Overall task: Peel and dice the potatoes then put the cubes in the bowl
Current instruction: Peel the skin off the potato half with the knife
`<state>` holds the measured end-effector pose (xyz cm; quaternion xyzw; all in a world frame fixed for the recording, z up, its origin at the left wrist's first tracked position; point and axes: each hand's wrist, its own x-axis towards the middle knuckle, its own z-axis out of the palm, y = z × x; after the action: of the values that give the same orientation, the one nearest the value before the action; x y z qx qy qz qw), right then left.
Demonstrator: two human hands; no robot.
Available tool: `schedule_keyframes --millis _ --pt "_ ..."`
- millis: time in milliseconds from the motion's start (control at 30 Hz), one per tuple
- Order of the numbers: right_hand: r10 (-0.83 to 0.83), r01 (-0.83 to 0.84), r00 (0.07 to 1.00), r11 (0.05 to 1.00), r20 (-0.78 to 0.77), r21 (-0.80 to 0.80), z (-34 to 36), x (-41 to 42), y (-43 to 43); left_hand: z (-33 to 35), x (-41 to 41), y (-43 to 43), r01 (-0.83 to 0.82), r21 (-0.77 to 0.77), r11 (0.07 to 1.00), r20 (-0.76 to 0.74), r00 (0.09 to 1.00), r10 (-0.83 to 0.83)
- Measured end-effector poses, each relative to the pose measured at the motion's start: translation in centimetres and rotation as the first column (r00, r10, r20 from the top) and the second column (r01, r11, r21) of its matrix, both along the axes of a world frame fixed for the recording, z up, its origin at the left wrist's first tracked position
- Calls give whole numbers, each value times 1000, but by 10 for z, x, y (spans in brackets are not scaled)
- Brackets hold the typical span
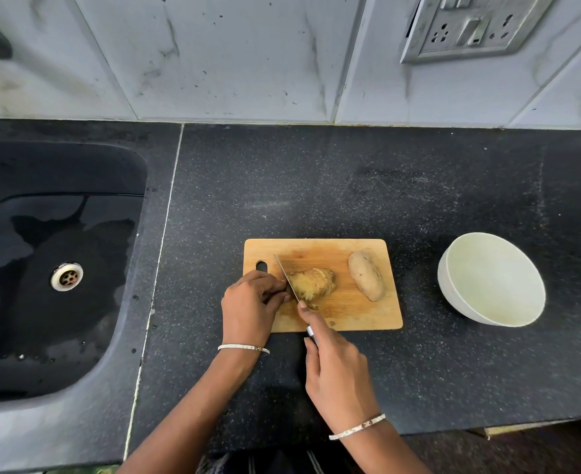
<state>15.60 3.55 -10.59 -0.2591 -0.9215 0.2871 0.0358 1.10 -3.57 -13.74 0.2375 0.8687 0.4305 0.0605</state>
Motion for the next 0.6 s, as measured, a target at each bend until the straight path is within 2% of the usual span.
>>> schedule_keyframes --millis 433,600 --pt "-20 20 1000 999 5 46 -12 4 -2 -1 -1 2 -22 -7 1000 26 999 22" --pt "-25 25 1000 1000 -9 7 -14 6 -1 0 -2 2 -19 -13 1000 24 1000 19"
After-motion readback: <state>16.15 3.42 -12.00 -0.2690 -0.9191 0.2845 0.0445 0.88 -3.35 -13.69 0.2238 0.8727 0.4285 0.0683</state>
